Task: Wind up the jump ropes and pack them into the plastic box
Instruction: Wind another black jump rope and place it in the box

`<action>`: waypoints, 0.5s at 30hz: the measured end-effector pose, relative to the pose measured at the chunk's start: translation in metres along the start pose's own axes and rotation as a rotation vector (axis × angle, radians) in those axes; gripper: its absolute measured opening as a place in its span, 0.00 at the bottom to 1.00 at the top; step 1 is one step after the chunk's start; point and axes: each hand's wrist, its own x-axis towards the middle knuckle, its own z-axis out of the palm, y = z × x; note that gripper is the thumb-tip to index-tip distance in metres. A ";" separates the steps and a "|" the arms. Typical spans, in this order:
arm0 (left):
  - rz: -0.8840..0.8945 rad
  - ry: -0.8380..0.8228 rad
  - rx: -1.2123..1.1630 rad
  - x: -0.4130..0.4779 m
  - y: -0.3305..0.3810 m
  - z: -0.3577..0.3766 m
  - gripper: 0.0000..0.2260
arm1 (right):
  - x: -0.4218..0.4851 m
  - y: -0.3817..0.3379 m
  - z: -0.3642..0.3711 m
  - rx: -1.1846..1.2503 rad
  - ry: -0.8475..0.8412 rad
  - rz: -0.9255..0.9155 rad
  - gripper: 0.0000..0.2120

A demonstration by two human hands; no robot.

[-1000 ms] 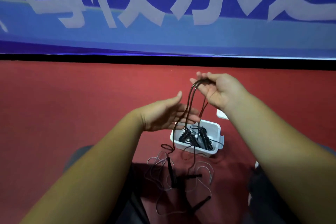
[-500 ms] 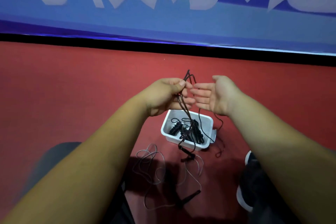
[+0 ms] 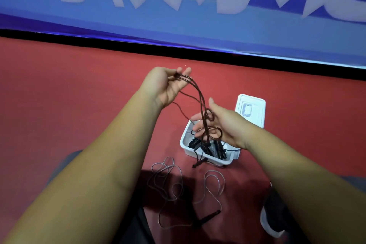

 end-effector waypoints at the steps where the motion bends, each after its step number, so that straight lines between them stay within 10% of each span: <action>1: 0.022 0.029 -0.007 0.003 0.003 -0.004 0.08 | -0.001 0.000 0.000 -0.011 -0.005 -0.024 0.33; 15: 0.022 0.109 0.008 0.012 0.008 -0.027 0.12 | -0.022 -0.032 0.003 0.215 -0.196 -0.091 0.29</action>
